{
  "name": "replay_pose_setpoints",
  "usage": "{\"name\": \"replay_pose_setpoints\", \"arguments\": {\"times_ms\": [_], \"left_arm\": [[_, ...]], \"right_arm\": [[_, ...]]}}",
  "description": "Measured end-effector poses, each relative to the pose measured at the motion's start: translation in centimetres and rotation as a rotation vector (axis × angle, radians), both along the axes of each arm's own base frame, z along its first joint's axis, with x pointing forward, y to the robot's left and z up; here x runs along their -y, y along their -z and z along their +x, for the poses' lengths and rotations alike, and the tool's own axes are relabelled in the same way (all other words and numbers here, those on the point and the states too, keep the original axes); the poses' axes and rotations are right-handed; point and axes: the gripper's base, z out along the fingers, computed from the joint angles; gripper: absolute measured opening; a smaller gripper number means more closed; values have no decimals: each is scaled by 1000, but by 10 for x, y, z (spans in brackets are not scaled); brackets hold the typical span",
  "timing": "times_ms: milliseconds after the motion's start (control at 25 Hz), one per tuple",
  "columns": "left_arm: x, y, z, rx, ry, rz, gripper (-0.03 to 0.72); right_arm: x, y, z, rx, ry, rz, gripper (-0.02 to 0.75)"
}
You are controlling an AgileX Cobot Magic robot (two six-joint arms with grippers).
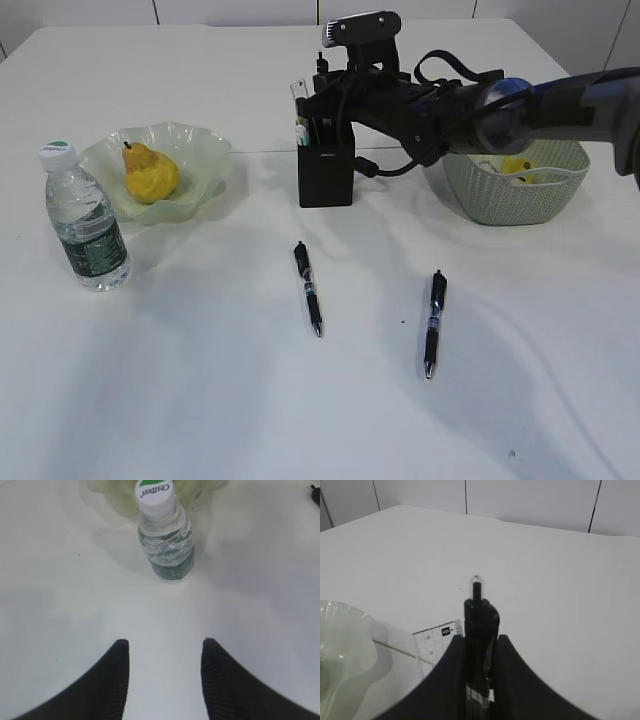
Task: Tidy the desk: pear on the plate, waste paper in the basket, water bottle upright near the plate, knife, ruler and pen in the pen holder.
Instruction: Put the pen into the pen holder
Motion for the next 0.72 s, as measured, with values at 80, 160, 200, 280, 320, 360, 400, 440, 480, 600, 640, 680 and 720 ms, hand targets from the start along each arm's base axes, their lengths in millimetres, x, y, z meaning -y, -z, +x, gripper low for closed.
{"name": "replay_pose_setpoints", "arguments": {"times_ms": [80, 160, 200, 280, 320, 360, 400, 440, 480, 600, 640, 680, 720], "left_arm": [[0, 0, 0, 0, 0, 0, 330], [0, 0, 0, 1, 0, 0, 330], [0, 0, 0, 1, 0, 0, 330], [0, 0, 0, 1, 0, 0, 330], [0, 0, 0, 1, 0, 0, 330], [0, 0, 0, 1, 0, 0, 330], [0, 0, 0, 1, 0, 0, 330], [0, 0, 0, 1, 0, 0, 330], [0, 0, 0, 1, 0, 0, 330], [0, 0, 0, 1, 0, 0, 330], [0, 0, 0, 1, 0, 0, 330], [0, 0, 0, 1, 0, 0, 330], [0, 0, 0, 1, 0, 0, 330]], "right_arm": [[0, 0, 0, 0, 0, 0, 119], [0, 0, 0, 0, 0, 0, 119], [0, 0, 0, -4, 1, -2, 119], [0, 1, 0, -13, 3, -6, 123], [1, 2, 0, -21, 4, -10, 127], [1, 3, 0, -27, 6, -12, 136], [1, 3, 0, -32, 7, -15, 148], [1, 3, 0, -33, 7, -15, 162], [1, 3, 0, -33, 7, -15, 177], [1, 3, 0, -33, 7, -15, 225], [1, 3, 0, -33, 7, -15, 234], [1, 3, 0, -34, 7, -15, 240], [1, 3, 0, -34, 7, -15, 243]]}}
